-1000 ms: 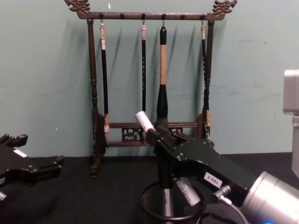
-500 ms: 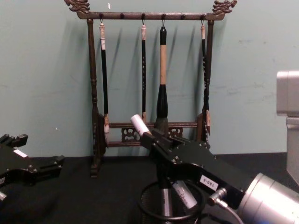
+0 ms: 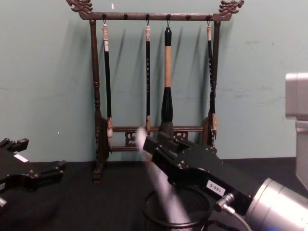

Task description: Pick up the water-based marker from the table and place it into the pen holder.

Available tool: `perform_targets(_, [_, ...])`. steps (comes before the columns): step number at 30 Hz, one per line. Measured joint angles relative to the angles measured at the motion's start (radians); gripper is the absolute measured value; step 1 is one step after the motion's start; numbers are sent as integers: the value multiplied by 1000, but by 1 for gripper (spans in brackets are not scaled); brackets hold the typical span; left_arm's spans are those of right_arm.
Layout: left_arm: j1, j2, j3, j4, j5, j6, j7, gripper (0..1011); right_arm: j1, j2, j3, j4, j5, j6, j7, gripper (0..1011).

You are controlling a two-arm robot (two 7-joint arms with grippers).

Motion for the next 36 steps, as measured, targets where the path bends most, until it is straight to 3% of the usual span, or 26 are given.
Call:
perform_targets(13, [0,0,0,0,0,0,0,1001,-1,0,1,0,1,0,1,707])
perform_targets(24, [0,0,0,0,0,0,0,1001,0,0,1,0,3,2,1,1003])
perform_targets(36, [0,0,0,0,0,0,0,1001,-8,25,17,-64,22,27,-3,1002])
